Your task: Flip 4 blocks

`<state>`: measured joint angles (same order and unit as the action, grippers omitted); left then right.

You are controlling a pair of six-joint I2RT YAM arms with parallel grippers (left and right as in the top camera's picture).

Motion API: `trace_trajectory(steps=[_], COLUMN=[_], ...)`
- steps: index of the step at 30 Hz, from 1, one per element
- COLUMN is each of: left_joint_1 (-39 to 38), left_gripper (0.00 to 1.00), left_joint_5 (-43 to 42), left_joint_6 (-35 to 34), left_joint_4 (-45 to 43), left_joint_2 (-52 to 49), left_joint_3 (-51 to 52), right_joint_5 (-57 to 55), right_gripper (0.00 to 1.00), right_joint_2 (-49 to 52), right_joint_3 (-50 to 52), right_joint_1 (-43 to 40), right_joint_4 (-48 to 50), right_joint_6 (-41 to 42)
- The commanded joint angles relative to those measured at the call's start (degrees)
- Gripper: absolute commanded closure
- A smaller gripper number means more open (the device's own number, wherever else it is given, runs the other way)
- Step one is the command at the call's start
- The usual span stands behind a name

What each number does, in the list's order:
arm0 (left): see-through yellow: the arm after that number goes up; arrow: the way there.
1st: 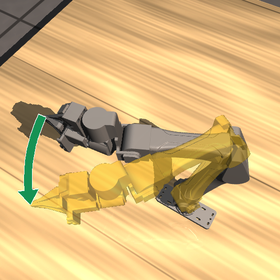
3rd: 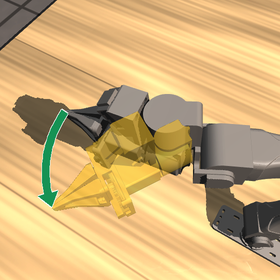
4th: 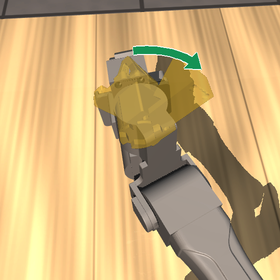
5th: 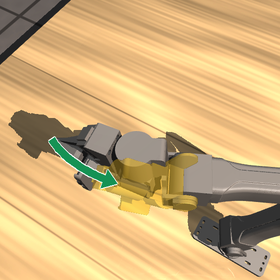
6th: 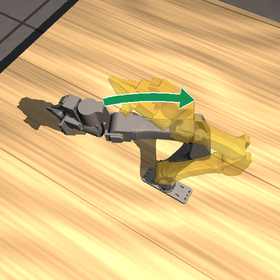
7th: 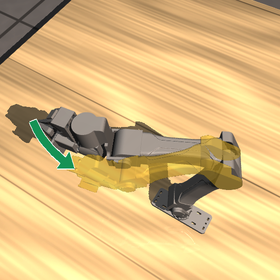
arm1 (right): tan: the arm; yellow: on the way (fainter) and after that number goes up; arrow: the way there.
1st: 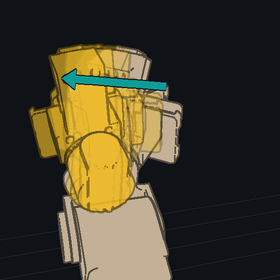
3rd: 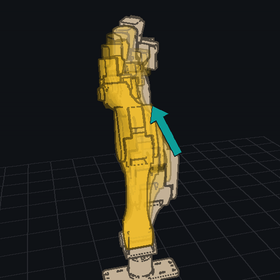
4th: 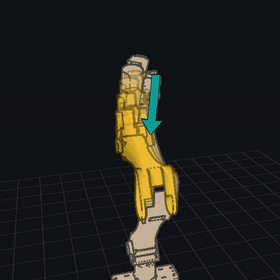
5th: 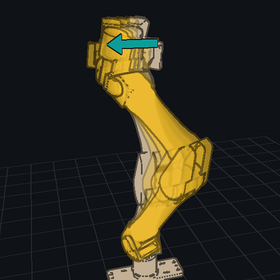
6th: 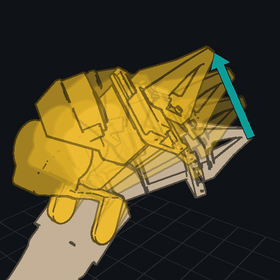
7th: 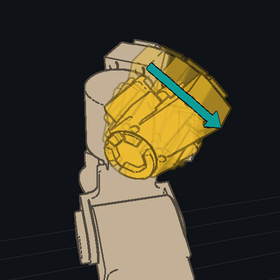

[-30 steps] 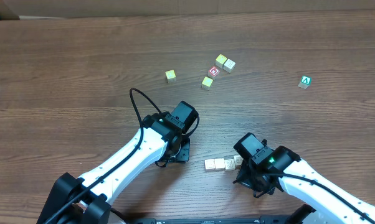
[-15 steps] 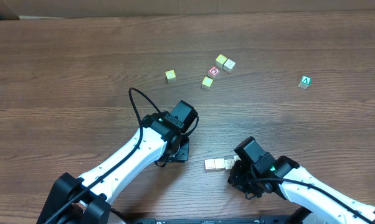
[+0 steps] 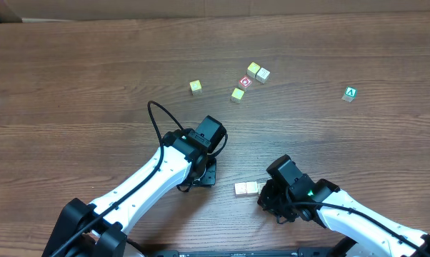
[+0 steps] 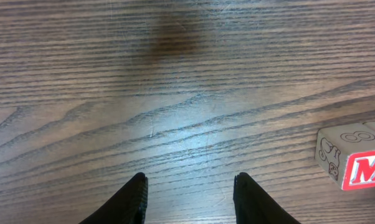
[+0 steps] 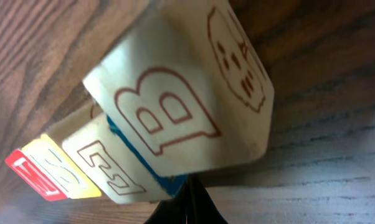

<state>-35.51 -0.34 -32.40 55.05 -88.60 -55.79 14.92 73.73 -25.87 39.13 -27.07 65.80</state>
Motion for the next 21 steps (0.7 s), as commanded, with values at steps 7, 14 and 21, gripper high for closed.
trace_trajectory(steps=[7, 14, 21], left_joint_1=[0.35, 0.35, 0.35], left_gripper=[0.62, 0.62, 0.62], left_joint_5=[0.76, 0.76, 0.76], left_joint_6=[0.74, 0.74, 0.74], left_joint_4=[0.26, 0.31, 0.52], left_joint_2=[1.14, 1.14, 1.14], left_joint_3=[-1.07, -1.07, -1.07], right_joint_5=[-2.82, -2.89, -2.84], right_gripper=[0.96, 0.96, 0.96], right_joint_2=[0.35, 0.35, 0.35], right_joint_3=[0.37, 0.37, 0.37], right_joint_1=[0.33, 0.33, 0.33], right_joint_4=[1.33, 1.70, 2.36], right_joint_6=[0.26, 0.13, -0.24])
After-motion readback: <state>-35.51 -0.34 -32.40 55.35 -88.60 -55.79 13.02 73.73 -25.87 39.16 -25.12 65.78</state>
